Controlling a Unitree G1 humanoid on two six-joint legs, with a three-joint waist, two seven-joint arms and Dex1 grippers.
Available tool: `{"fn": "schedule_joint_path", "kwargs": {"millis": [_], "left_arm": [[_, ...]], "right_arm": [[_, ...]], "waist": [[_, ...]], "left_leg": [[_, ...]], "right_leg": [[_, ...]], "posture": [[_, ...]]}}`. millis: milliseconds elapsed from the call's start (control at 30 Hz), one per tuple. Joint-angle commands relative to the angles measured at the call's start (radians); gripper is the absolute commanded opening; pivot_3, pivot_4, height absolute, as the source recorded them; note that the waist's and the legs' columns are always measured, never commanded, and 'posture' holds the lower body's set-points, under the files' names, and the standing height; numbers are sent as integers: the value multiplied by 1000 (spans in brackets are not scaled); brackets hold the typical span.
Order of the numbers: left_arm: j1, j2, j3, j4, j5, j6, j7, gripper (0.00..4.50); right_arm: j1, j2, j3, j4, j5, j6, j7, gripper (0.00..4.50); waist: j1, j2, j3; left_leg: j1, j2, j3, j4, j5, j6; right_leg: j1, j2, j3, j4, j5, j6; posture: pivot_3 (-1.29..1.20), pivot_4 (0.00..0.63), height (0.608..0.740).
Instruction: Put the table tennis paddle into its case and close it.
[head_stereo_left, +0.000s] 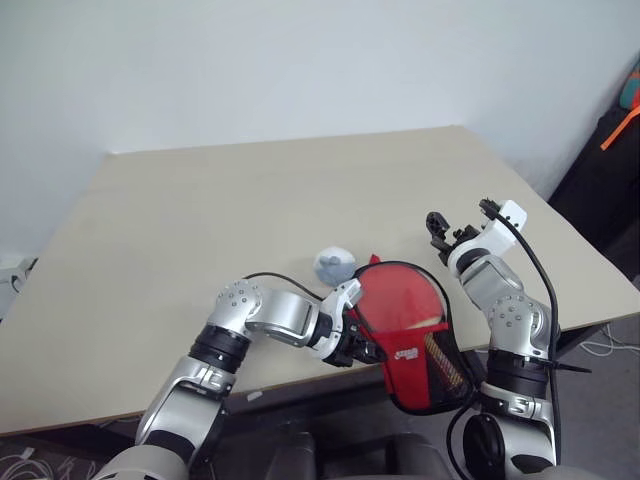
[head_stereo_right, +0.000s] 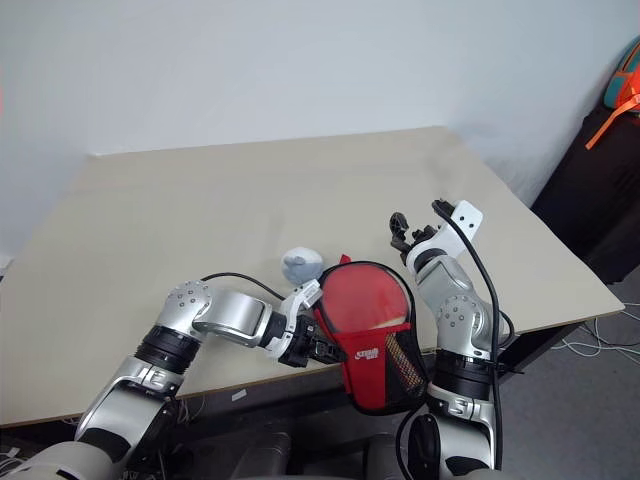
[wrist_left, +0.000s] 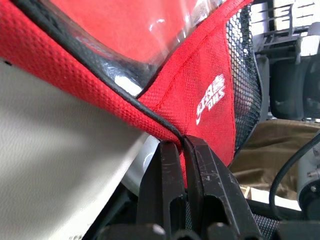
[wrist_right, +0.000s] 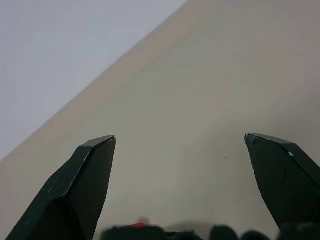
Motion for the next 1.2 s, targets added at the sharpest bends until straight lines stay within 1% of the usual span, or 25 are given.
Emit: {"fn": "schedule_joint_path", "kwargs": {"millis": [33, 200, 333, 433, 467, 567, 633, 667, 733, 833, 900, 967, 1000, 1033, 1100, 1133, 1200], "left_arm": [[-30, 11, -10, -35, -27, 8, -42, 18], [-17, 1, 5, -19, -27, -11, -18, 18], [-1, -8, 23, -63, -27, -54, 39, 18], [7, -12, 26, -74, -27, -56, 43, 638], [8, -12, 26, -77, -27, -56, 42, 908], [12, -8, 31, -81, -27, -54, 36, 2004], [8, -15, 60, -40, -27, -44, 20, 2671], [0, -8, 65, -17, -27, -33, 11, 2671], [-36, 39, 51, -6, -27, -7, -16, 2671], [-109, 154, 34, -46, -27, 58, -165, 2671], [-145, 234, 42, -118, -27, 67, -230, 2671], [-162, 289, 58, -165, -21, 58, -293, 2671], [-168, 310, 71, -181, 6, 59, -332, 2671], [-173, 329, 97, -212, 75, 56, -391, 2671], [-190, 377, 131, -266, 276, -4, -541, 2671], [-204, 404, 120, -276, 384, -47, -651, 2671], [-231, 431, 83, -235, 549, -112, -795, 2671]], "right_arm": [[-20, -5, 11, -8, -3, -9, 9, 4500], [-24, -4, 15, -1, -5, -11, 14, 4500], [-28, -4, 16, 9, -4, -13, 16, 4500], [-29, -6, 16, 9, -3, -11, 17, 4500], [-28, -6, 16, 9, -3, -11, 18, 4500], [-26, -5, 18, 7, -3, -7, 18, 4500], [-25, -5, 18, 6, -3, -5, 19, 4500], [-24, -5, 19, 5, -2, -3, 19, 4500], [-23, -7, 21, 3, -2, 0, 21, 4500], [-21, -21, 37, -2, 5, 27, 46, 4500], [-6, -59, 104, -12, -12, 77, 100, 4500], [11, -98, 173, -28, -32, 111, 147, 4500], [19, -116, 204, -38, -37, 128, 169, 4500], [28, -123, 219, -49, -34, 135, 188, 4500], [37, -138, 240, -65, -37, 147, 211, 4500], [41, -142, 248, -73, -37, 150, 223, 4500], [47, -149, 261, -87, -30, 163, 248, 4500]], "waist": [[0, 0, 0], [0, 0, 0], [0, 0, 0], [0, 0, 0], [0, 0, 0], [0, 0, 0], [0, 0, 0], [0, 0, 0], [-1, 0, 0], [-2, -1, 0], [-2, 0, 0], [-2, 0, 0], [-2, 0, 0], [-2, 0, 0], [-2, -1, 0], [-2, -1, 0], [-1, -1, 0]], "left_leg": [[0, 0, 0, 0, 0, 0], [0, 0, 0, 0, 0, 0], [0, 0, 0, 0, 0, 0], [0, 0, 0, 0, 0, 0], [0, 0, 0, 0, 0, 0], [0, 0, 0, 0, 0, 0], [0, 0, 0, 0, 0, 0], [0, 0, 0, 0, 0, 0], [0, 0, 0, 0, 0, 0], [-1, 0, 0, -1, 1, -1], [-1, 0, 1, -3, 1, -2], [-1, 0, 2, -5, 1, -2], [-1, 0, 3, -6, 1, -2], [-1, 0, 3, -7, 1, -2], [-1, 0, 3, -10, 2, -3], [-1, 0, 3, -11, 3, -5], [-1, 0, 4, -12, 4, -7]], "right_leg": [[0, 0, 0, 0, 0, 0], [0, 0, 0, 0, 0, 0], [0, 0, 0, 0, 0, 0], [0, 0, 0, 0, 0, 0], [0, 0, 0, 0, 0, 0], [0, 0, 0, 0, 0, 0], [0, 0, 0, 0, 0, 0], [-1, 0, 0, 0, 0, 0], [-1, 0, 0, 0, 0, 0], [-3, 0, 0, 0, 0, -1], [-3, 0, 0, 0, 0, -1], [-4, -1, 1, -1, 0, -1], [-4, -1, 1, -2, 0, -1], [-5, -1, 1, -2, 0, -1], [-7, -1, 1, -2, 0, -1], [-8, 0, 1, -2, 0, -1], [-9, 0, 1, -1, 0, -1]], "posture": [[0, 0, 740], [0, 0, 740], [0, 0, 740], [0, 0, 740], [0, 0, 740], [0, 0, 740], [0, 0, 740], [0, 0, 740], [0, 0, 740], [0, 0, 740], [0, 0, 740], [0, 0, 740], [0, 0, 740], [0, 0, 740], [0, 0, 740], [0, 0, 740], [0, 0, 740]]}}
